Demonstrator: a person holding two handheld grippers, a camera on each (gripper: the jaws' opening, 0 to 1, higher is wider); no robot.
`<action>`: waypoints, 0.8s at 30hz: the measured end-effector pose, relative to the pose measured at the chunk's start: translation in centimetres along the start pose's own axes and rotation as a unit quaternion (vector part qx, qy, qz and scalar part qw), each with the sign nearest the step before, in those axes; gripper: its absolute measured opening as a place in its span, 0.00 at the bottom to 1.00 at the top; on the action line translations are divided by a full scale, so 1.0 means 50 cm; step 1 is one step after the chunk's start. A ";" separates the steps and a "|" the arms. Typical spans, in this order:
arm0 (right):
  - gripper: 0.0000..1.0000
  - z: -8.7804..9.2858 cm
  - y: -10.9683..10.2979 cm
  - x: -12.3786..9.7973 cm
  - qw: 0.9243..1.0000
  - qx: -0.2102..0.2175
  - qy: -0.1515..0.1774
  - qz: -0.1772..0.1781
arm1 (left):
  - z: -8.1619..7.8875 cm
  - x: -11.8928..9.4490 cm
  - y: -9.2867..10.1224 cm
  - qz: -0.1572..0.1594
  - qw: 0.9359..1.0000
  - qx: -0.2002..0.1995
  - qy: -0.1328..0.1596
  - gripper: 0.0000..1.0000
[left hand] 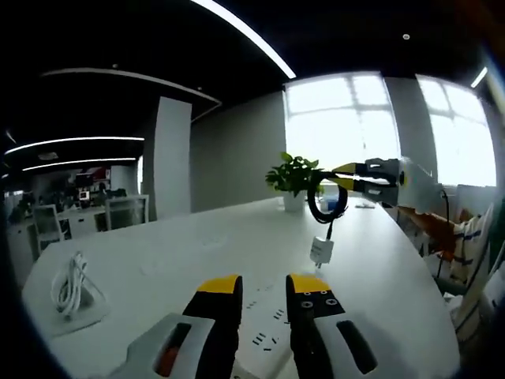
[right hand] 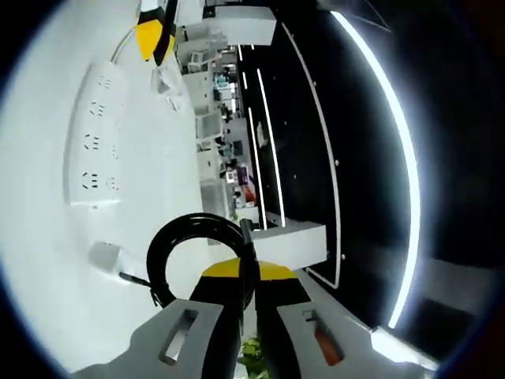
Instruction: Straighten the power strip on the desk, plug the charger into it
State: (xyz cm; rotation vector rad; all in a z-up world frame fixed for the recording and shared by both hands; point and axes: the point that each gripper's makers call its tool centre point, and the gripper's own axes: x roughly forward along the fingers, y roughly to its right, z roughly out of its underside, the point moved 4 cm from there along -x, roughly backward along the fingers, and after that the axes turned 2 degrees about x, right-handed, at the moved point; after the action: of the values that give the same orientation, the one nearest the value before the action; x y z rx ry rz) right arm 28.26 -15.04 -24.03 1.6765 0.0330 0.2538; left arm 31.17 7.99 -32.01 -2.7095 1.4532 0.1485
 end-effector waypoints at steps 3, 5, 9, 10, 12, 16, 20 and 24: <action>0.02 -0.024 0.013 -0.011 1.000 0.014 0.020 0.001 | -0.018 0.017 0.012 0.022 1.000 0.017 0.010 0.22; 0.02 -0.042 0.022 -0.022 0.999 0.022 0.036 0.003 | -0.029 0.029 0.016 0.035 0.999 0.023 0.019 0.22; 0.02 -0.083 0.036 -0.044 0.997 0.027 0.066 0.007 | -0.049 0.057 0.031 0.074 0.996 0.036 0.039 0.22; 0.02 -0.094 0.039 -0.049 0.997 0.028 0.074 0.008 | -0.055 0.065 0.037 0.088 0.995 0.030 0.044 0.23; 0.02 -0.111 0.044 -0.057 0.996 0.032 0.085 0.007 | -0.065 0.080 0.045 0.108 0.992 0.023 0.054 0.23; 0.02 -0.136 0.049 -0.067 0.994 0.043 0.103 0.007 | -0.086 0.089 0.086 0.181 0.980 -0.003 0.085 0.25; 0.02 -0.148 0.051 -0.074 0.993 0.041 0.114 0.010 | -0.093 0.085 0.100 0.201 0.975 -0.011 0.097 0.26; 0.02 -0.160 0.051 -0.076 0.992 0.034 0.120 0.012 | -0.108 0.071 0.122 0.257 0.958 -0.039 0.124 0.24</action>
State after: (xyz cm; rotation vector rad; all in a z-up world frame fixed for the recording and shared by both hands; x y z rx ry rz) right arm 22.74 -8.21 -21.26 1.7062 0.2029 0.4753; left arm 28.33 1.13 -27.10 -2.4049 2.2429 -0.1193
